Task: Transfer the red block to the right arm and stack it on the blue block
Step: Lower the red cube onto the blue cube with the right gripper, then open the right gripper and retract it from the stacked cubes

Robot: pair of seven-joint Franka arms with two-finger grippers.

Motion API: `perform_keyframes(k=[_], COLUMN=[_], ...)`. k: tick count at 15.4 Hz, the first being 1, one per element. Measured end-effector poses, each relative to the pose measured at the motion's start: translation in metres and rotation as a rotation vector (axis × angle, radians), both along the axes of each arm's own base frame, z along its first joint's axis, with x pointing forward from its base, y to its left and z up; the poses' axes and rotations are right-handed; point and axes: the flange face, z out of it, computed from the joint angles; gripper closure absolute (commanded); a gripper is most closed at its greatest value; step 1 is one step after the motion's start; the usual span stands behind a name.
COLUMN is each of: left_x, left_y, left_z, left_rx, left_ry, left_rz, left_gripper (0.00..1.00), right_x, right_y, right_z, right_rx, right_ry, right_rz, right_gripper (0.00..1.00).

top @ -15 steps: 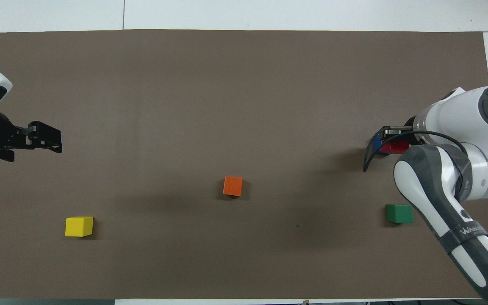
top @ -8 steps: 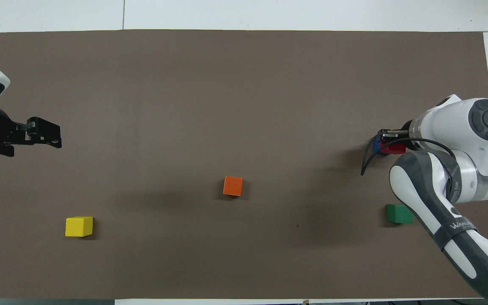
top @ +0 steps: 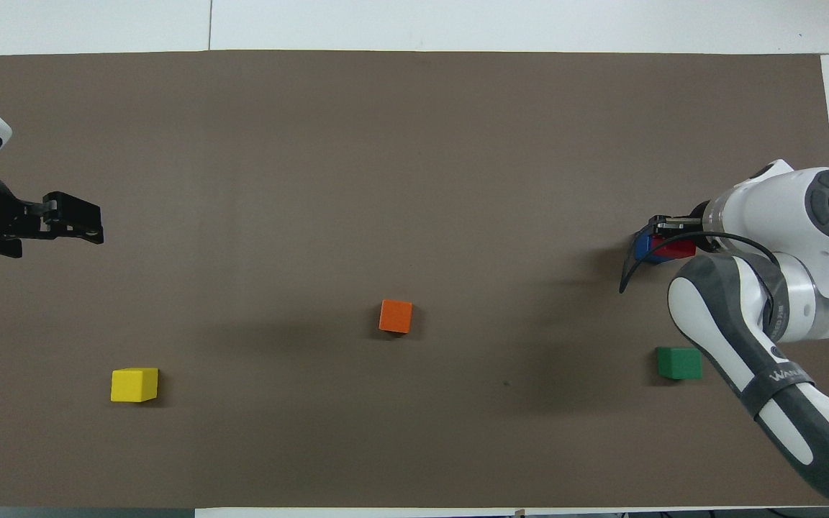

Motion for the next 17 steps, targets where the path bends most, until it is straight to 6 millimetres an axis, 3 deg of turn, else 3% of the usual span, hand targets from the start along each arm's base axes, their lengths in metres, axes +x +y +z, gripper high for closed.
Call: perform_keyframes(k=[2,3,4,5,10,12,17], left_x=[0.000,0.000,0.000,0.000,0.000,0.000,0.000], left_y=[-0.001,0.000,0.000,0.001,0.000,0.001,0.000], left_z=[0.000,0.000,0.000,0.000,0.002,0.002,0.002], left_rx=[0.000,0.000,0.000,0.000,0.000,0.000,0.000], left_ry=[0.000,0.000,0.000,-0.001,-0.005,-0.005,-0.005], left_rz=[-0.001,0.000,0.001,0.001,0.001,0.001,0.000], left_gripper=[0.00,0.00,0.00,0.00,0.00,0.00,0.00], right_x=[0.000,0.000,0.000,0.000,-0.001,0.001,0.020], right_y=[0.000,0.000,0.000,0.000,-0.003,-0.004,-0.002], right_z=[0.000,0.000,0.000,0.000,-0.003,0.005,0.075], right_rx=[0.000,0.000,0.000,0.000,0.000,-0.003,-0.016], right_ry=[0.000,0.000,0.000,0.000,0.022,0.050,0.098], right_rz=[-0.002,-0.003,-0.003,-0.005,-0.013,-0.017,0.048], right_gripper=[1.00,0.69,0.16,0.00,0.00,0.00,0.00])
